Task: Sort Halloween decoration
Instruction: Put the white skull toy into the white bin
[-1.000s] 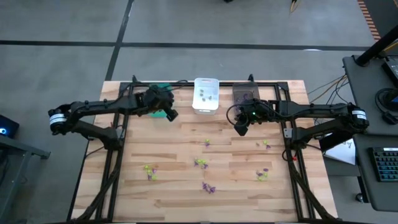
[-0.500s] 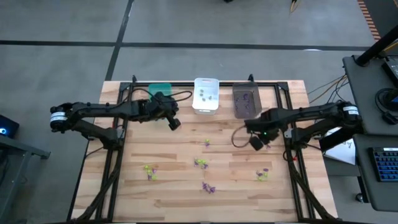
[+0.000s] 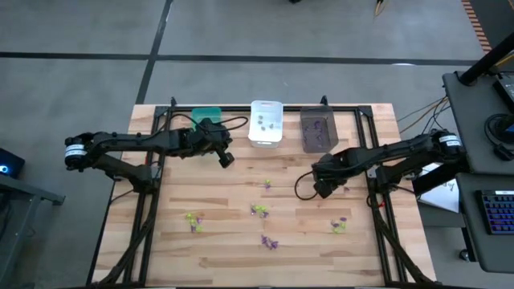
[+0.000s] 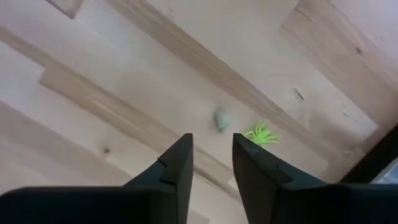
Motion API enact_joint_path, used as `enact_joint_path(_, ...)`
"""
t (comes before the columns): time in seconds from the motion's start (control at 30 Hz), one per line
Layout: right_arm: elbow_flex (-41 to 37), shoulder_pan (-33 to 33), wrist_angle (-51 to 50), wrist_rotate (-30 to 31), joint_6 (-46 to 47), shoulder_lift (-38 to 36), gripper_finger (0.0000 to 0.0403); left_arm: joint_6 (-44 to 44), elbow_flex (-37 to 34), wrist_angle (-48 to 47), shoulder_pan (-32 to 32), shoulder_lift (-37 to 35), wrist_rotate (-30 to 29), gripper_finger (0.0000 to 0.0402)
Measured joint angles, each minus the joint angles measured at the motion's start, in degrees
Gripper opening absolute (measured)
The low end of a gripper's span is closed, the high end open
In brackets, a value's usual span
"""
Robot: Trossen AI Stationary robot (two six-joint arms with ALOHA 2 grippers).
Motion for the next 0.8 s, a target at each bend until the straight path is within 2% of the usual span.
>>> enact_joint_path(0.2, -0.09, -0.02, 0.37, 0.04, -0.88, 5.03, 0.0129, 0.00, 0.00, 0.01, 0.00, -0.02, 0.00, 0.0000)
enact_joint_path(0.8, -0.17, -0.04, 2.12, 0.04, -5.75, 17.09, 0.0127, 0.00, 0.00, 0.01, 0.00, -0.02, 0.00, 0.0000)
